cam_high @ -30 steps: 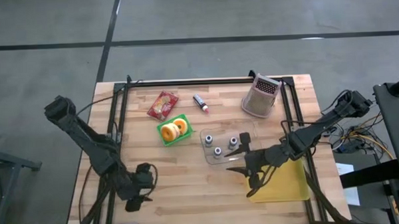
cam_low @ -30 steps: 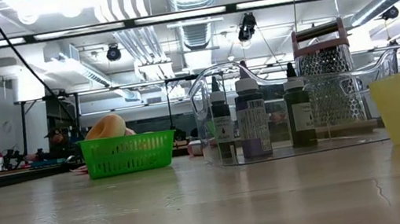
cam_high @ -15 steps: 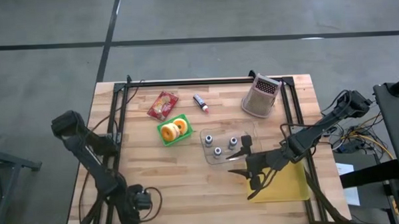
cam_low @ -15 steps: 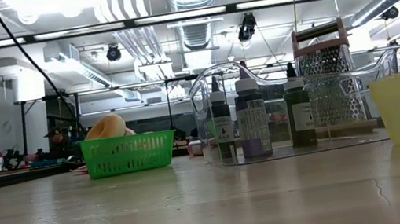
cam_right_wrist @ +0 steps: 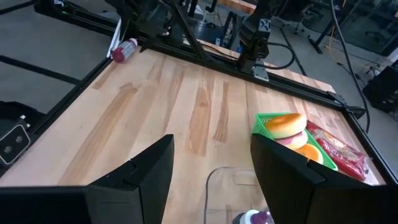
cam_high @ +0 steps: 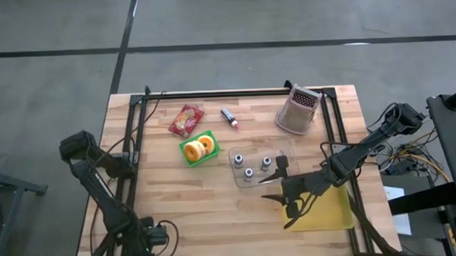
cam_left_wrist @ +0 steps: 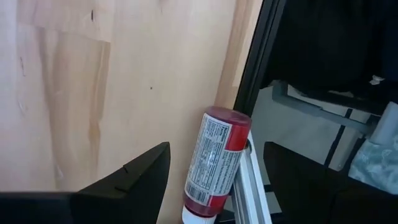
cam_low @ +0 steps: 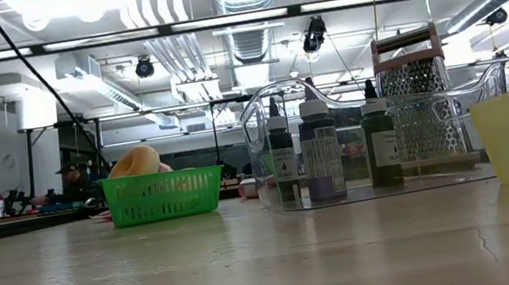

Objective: Pick & Place Food Item
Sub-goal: Put the red food coloring bottle into the transparent bin

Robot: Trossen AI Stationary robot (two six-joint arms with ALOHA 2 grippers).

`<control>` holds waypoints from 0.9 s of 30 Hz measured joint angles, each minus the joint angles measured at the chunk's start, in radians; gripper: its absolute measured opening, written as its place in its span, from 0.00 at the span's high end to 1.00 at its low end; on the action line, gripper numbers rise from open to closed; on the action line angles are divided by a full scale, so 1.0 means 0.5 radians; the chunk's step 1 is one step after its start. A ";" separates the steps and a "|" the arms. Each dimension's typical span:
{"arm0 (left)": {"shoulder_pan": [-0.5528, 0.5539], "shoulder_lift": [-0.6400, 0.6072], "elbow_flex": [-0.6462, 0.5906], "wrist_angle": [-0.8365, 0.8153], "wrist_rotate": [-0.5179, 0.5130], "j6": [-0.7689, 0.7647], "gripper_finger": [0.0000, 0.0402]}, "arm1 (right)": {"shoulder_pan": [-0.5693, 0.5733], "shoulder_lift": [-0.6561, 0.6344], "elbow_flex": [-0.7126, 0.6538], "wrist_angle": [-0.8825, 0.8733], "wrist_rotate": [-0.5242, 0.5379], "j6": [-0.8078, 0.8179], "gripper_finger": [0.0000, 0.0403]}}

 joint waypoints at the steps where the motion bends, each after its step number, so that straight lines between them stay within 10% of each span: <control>1: 0.001 0.011 0.002 0.005 0.001 -0.004 0.35 | 0.000 0.000 0.000 0.000 0.000 -0.002 0.48; 27: -0.090 0.334 0.012 0.158 0.137 -0.167 0.35 | 0.000 -0.001 0.000 0.002 0.024 -0.008 0.48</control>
